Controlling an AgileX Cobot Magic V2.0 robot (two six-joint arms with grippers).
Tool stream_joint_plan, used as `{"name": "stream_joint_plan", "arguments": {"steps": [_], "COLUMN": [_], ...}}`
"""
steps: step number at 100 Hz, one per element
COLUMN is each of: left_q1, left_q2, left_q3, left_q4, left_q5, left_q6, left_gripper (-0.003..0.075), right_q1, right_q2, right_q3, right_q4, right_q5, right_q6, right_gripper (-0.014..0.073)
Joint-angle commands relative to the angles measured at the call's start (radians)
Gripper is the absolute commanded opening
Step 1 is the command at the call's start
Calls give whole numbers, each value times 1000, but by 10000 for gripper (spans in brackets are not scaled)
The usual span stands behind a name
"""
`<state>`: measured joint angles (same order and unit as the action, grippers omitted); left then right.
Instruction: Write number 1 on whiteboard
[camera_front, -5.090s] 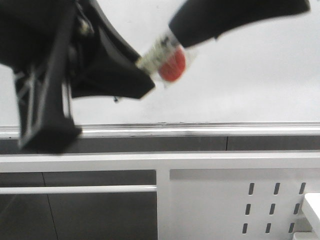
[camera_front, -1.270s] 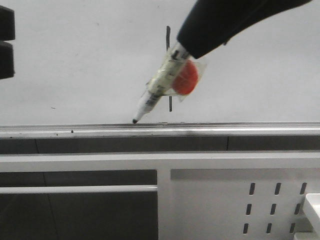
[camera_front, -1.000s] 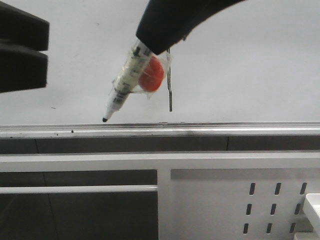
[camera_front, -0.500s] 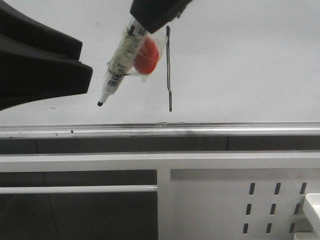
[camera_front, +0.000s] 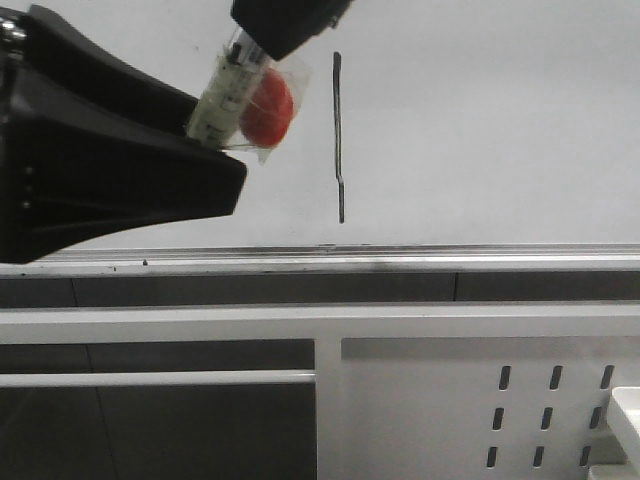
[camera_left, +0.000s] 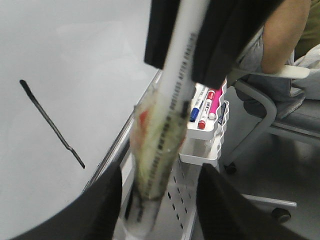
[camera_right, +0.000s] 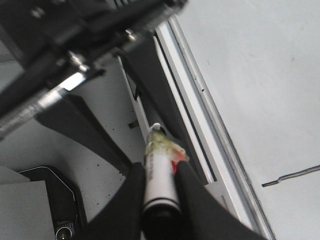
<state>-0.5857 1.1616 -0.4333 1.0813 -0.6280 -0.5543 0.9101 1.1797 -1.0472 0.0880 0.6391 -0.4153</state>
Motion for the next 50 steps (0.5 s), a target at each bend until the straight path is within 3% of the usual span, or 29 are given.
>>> {"name": "stream_joint_plan", "arguments": {"steps": [1,50], "left_q1": [-15,-15], "left_q2": [18,28], "left_q3": [-60,-82], "left_q4": [-58,-58], "left_q5": [-41,-31], "left_q6": [4,7], "left_gripper": [314,313], "right_q1": [2,2], "right_q2": [-20,-20], "right_q3": [-34,-34], "right_q4": [2,-44], "right_q5": [-56,-50], "right_q6": [-11,-11], "right_gripper": [-70,-69]}}
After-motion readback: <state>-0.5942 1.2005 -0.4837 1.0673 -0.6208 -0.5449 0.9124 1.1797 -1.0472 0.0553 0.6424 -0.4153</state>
